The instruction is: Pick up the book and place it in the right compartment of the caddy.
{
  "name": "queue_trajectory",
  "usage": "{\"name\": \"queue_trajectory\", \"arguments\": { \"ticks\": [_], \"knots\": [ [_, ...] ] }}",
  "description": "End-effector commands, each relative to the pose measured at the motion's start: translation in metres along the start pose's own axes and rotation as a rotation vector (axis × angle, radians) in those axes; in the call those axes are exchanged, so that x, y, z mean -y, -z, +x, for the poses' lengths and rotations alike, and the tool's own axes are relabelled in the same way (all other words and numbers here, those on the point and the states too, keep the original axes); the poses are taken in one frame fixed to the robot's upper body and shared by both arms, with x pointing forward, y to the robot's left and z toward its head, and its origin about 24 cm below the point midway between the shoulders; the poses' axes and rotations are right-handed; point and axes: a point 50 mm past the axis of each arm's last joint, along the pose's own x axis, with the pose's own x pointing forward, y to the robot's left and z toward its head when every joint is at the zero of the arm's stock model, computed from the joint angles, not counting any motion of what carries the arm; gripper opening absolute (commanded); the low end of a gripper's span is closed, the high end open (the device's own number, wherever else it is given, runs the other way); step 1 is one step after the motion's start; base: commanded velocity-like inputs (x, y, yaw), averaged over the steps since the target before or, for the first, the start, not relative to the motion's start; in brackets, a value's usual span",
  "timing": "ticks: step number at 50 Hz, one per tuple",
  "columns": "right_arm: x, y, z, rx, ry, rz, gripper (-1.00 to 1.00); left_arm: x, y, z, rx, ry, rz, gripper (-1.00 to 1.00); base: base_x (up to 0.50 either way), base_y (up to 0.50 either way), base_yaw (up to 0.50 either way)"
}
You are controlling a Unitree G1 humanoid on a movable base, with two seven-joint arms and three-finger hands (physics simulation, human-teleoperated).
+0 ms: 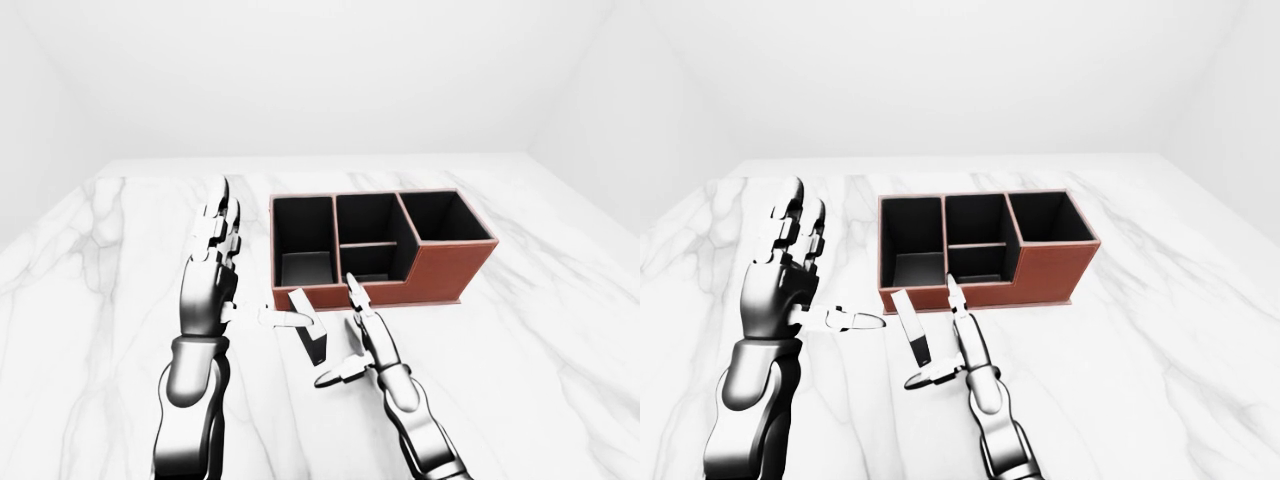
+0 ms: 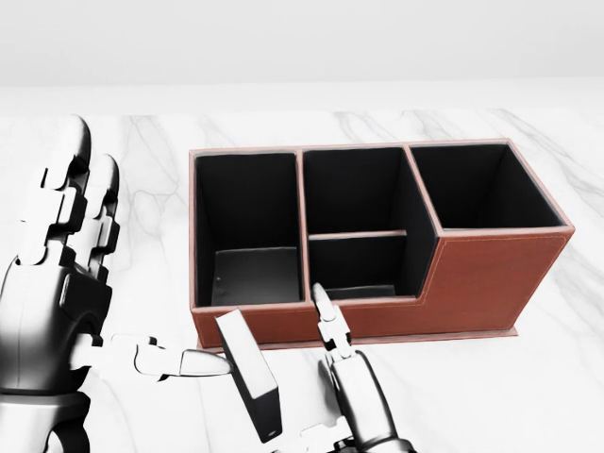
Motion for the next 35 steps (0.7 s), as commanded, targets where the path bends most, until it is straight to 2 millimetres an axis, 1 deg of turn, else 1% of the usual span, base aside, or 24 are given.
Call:
{"name": "queue_trajectory", "arguments": {
  "ticks": [1, 4, 9, 13, 16, 17, 19, 25, 32, 35],
  "knots": [
    [-0.011, -0.005, -0.001, 0.020, -0.026, -0.010, 1.00, -0.001, 0.000, -0.001, -0.001, -0.008, -0.005, 1.00, 0.00, 0.00, 0.00],
    [-0.011, -0.001, 0.001, 0.004, -0.026, -0.012, 1.00, -0.001, 0.000, -0.001, -0.001, -0.008, -0.006, 1.00, 0.00, 0.00, 0.00],
    [-0.016, -0.003, 0.001, 0.009, -0.037, -0.008, 1.00, -0.001, 0.001, -0.001, -0.006, -0.007, -0.005, 1.00, 0.00, 0.00, 0.00],
    [-0.017, 0.002, 0.003, -0.014, -0.041, -0.021, 1.00, -0.001, 0.000, -0.001, -0.003, -0.007, -0.006, 1.00, 0.00, 0.00, 0.00],
    [-0.020, 0.001, 0.003, -0.008, -0.049, -0.028, 1.00, -0.001, 0.002, -0.001, -0.010, -0.005, -0.006, 1.00, 0.00, 0.00, 0.00],
    [-0.021, 0.005, 0.004, -0.028, -0.050, -0.029, 1.00, -0.001, 0.002, -0.002, -0.009, -0.005, -0.006, 1.00, 0.00, 0.00, 0.00],
    [-0.023, 0.003, 0.006, -0.022, -0.054, -0.018, 1.00, -0.001, 0.000, -0.001, -0.001, -0.006, -0.006, 1.00, 0.00, 0.00, 0.00],
    [-0.024, 0.012, 0.012, -0.066, -0.056, -0.025, 1.00, -0.001, 0.001, -0.001, -0.007, -0.005, -0.007, 1.00, 0.00, 0.00, 0.00],
    [-0.026, 0.014, 0.015, -0.076, -0.056, -0.042, 1.00, -0.001, 0.001, -0.001, -0.007, -0.003, -0.006, 1.00, 0.00, 0.00, 0.00],
    [-0.026, 0.019, 0.015, -0.098, -0.057, -0.047, 1.00, 0.000, 0.000, -0.001, -0.003, -0.003, -0.006, 1.00, 0.00, 0.00, 0.00]
  ]
}}
